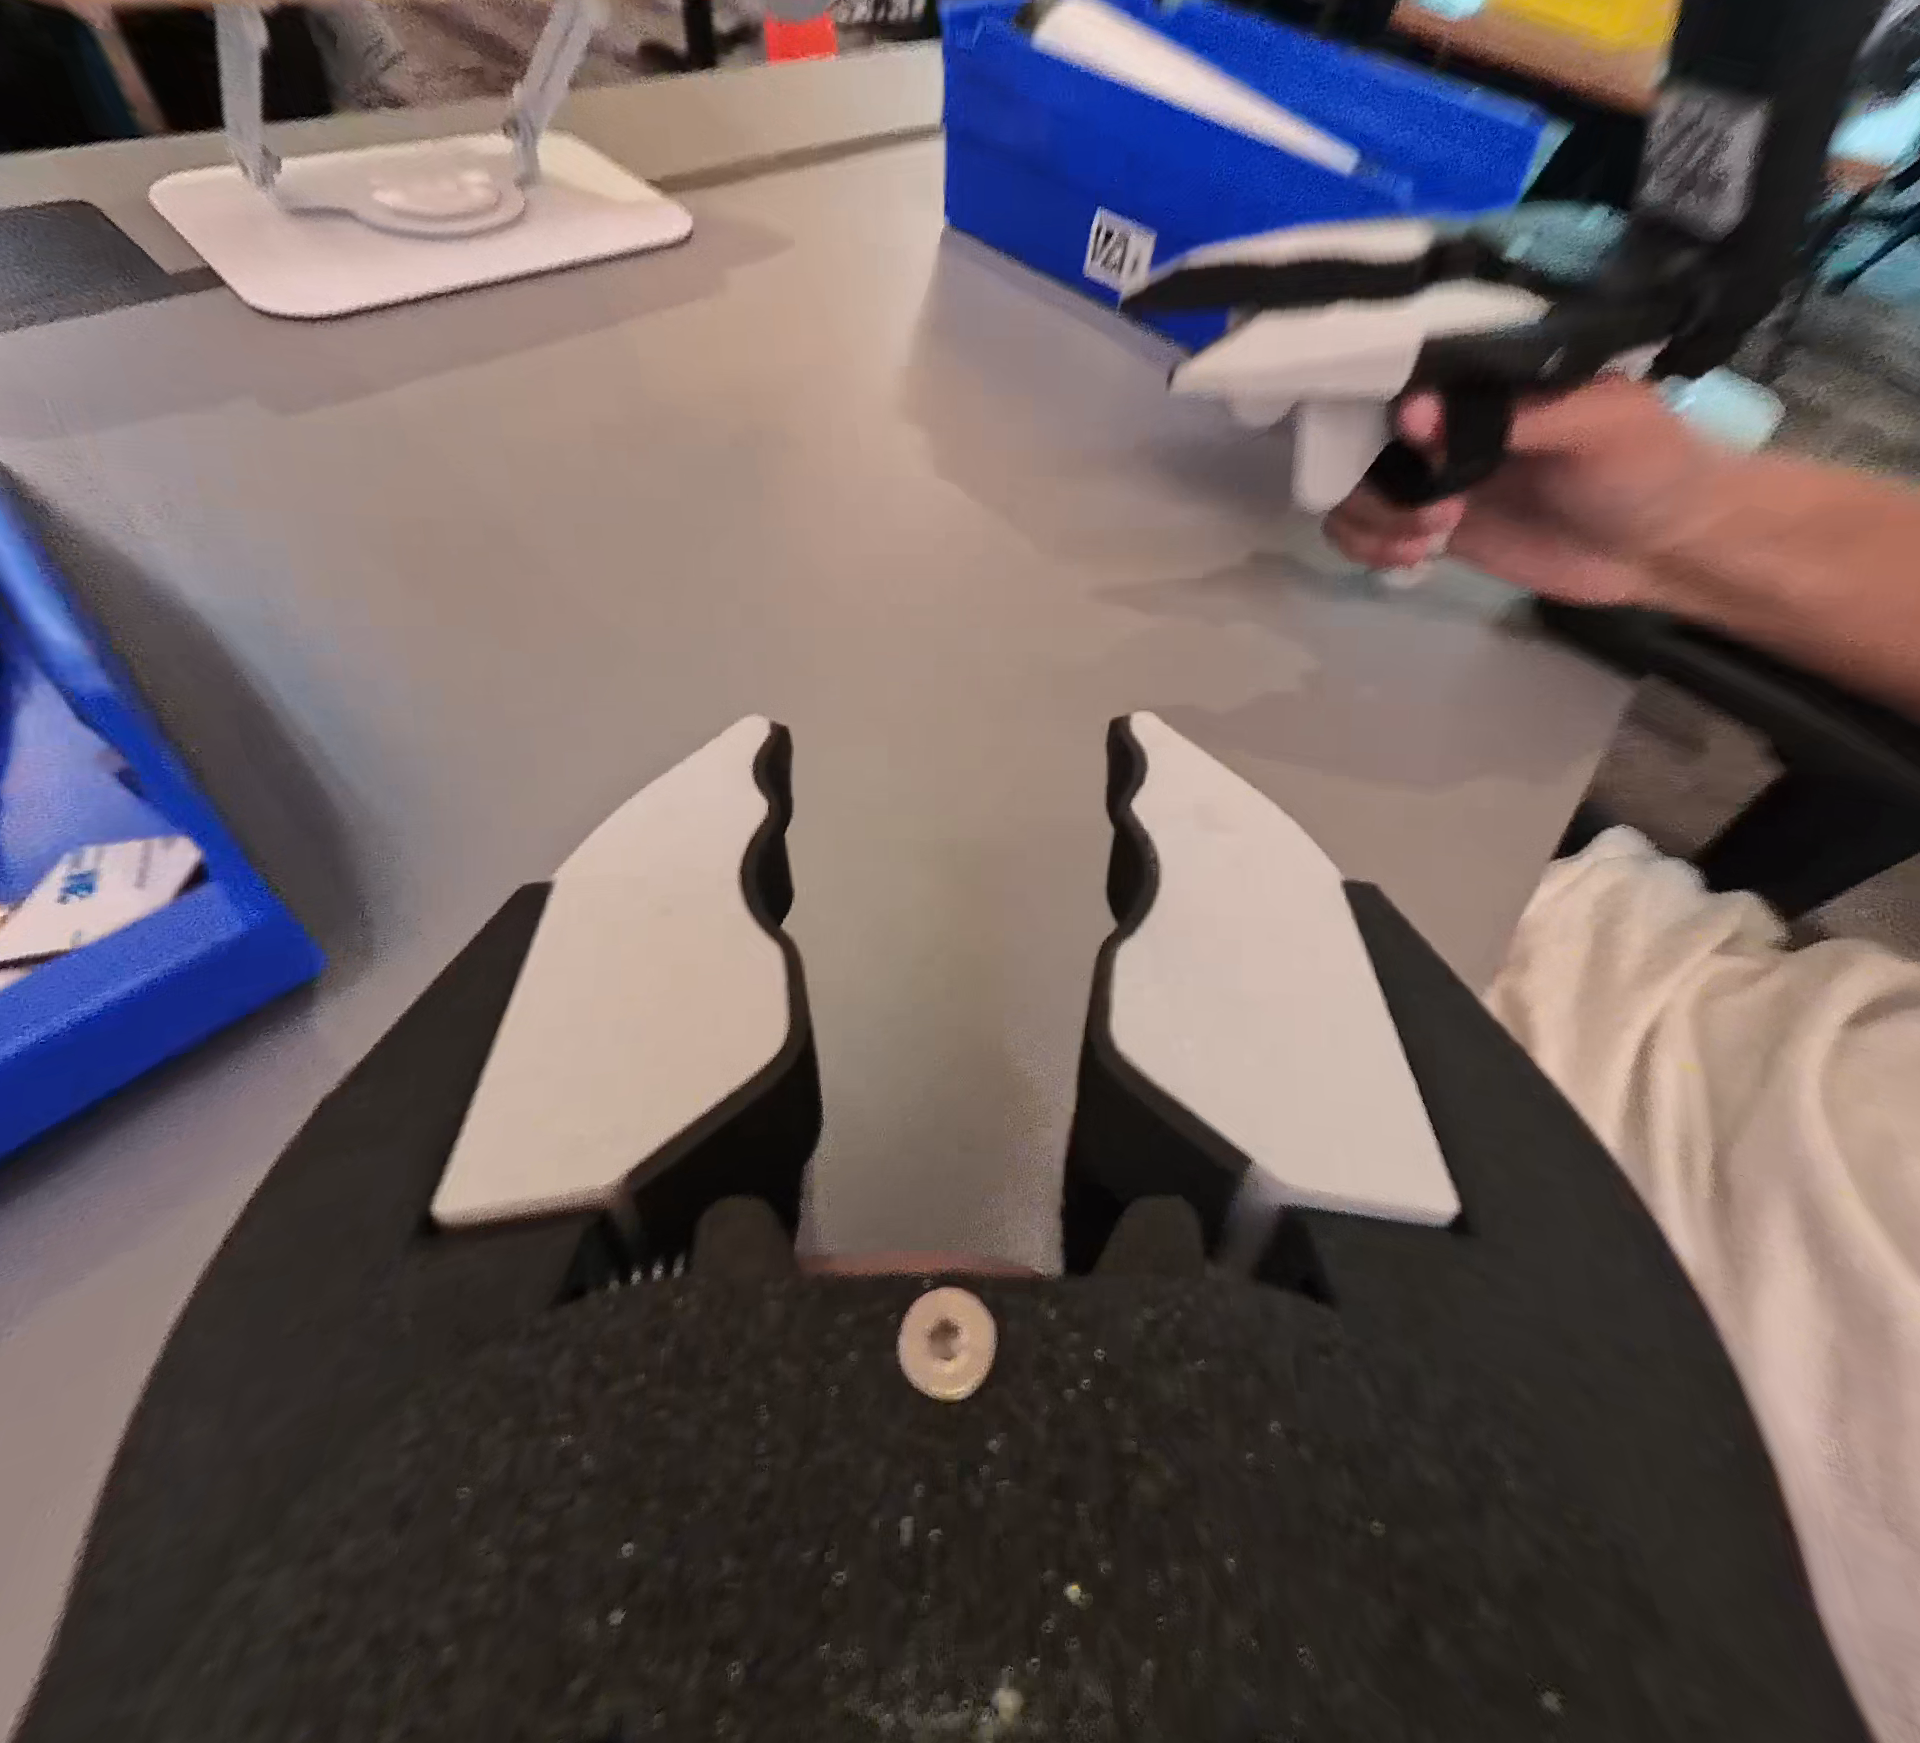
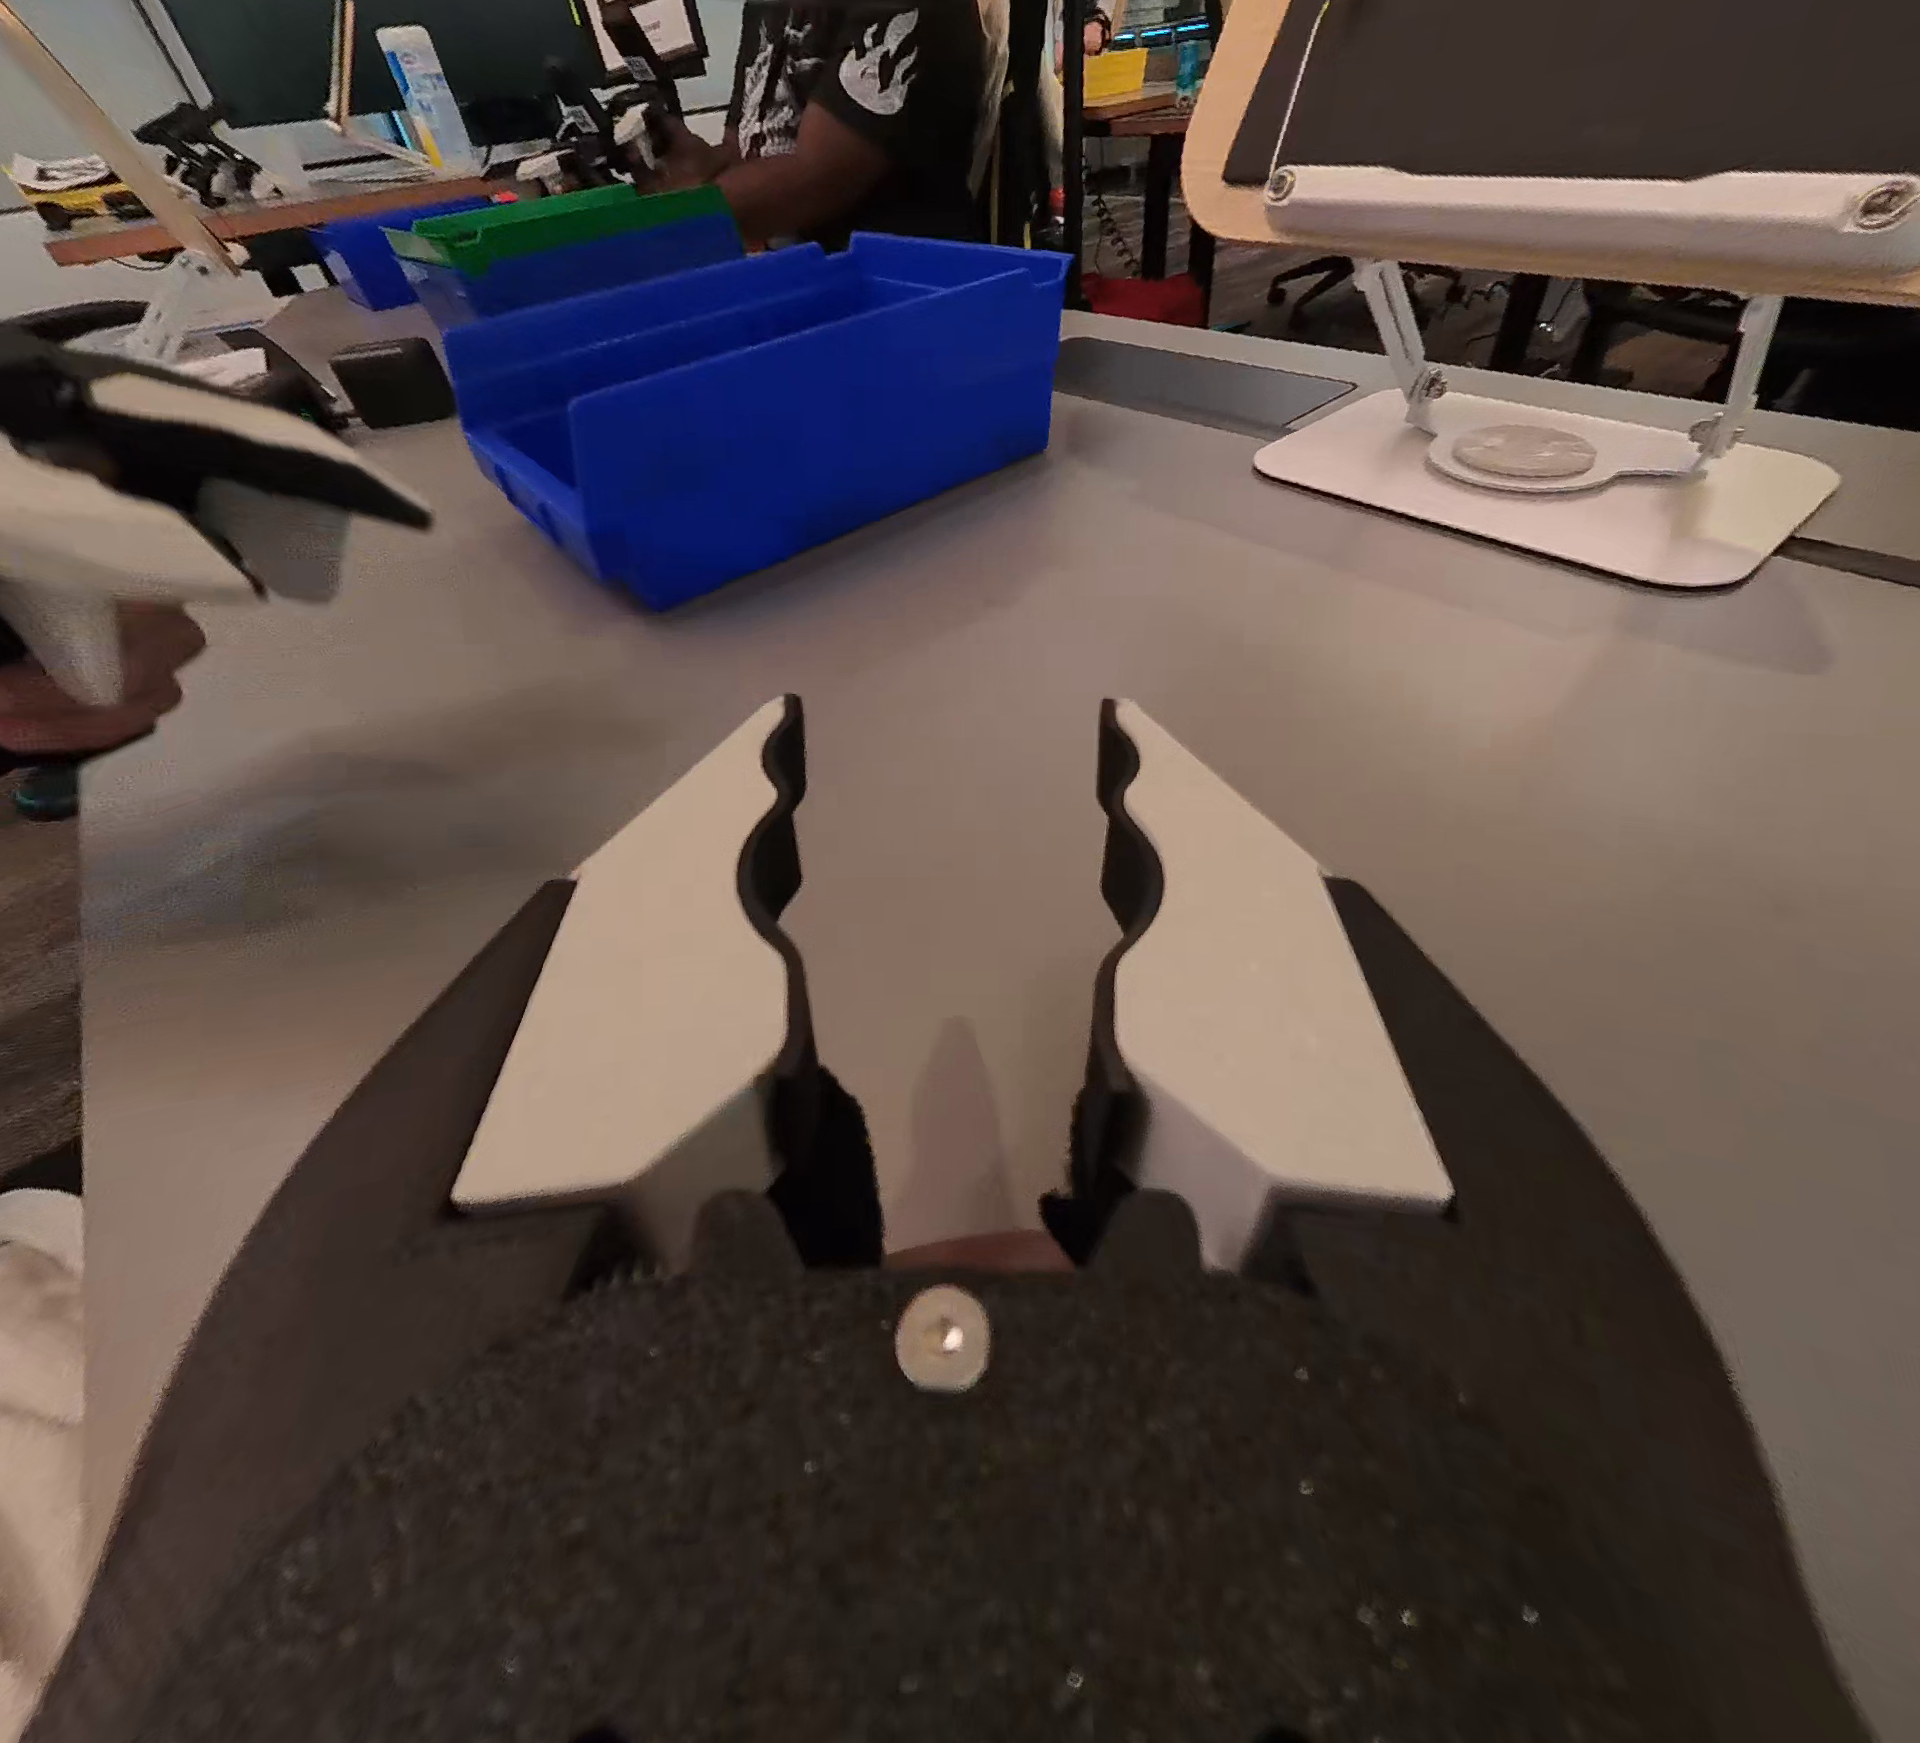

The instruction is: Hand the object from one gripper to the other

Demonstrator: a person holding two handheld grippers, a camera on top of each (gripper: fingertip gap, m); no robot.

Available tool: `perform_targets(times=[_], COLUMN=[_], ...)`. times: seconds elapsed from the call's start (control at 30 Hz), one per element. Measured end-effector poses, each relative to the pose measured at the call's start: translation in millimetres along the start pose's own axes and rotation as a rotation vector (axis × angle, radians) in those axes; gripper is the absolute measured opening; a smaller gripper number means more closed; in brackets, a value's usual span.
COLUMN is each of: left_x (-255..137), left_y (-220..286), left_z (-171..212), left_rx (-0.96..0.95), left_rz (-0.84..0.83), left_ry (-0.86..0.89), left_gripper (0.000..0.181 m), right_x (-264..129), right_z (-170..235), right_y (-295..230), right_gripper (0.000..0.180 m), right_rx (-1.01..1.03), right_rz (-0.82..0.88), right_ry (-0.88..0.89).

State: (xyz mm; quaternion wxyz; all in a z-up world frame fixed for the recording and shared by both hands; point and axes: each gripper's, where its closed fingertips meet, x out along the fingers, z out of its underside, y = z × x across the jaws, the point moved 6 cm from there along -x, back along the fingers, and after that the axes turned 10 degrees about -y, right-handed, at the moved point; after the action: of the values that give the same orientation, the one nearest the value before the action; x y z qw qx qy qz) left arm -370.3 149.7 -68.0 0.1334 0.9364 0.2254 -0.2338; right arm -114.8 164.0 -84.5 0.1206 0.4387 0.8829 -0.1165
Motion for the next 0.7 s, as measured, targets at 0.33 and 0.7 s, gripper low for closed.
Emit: perform_targets(times=[0.33,0.7], left_x=[-62,52], left_y=[-129,-296], left_z=[-60,-84], left_rx=[-0.101,0.43], left_rz=[-0.154,-0.452], left_ry=[-0.159,-0.659], left_gripper=[0.064,0.062], right_x=[-2,3], right_z=[10,17], right_y=[23,16], right_gripper=[0.055,0.056], right_rx=[0.107,0.119], right_rz=[0.022,-0.028], right_ry=[-0.042,-0.097])
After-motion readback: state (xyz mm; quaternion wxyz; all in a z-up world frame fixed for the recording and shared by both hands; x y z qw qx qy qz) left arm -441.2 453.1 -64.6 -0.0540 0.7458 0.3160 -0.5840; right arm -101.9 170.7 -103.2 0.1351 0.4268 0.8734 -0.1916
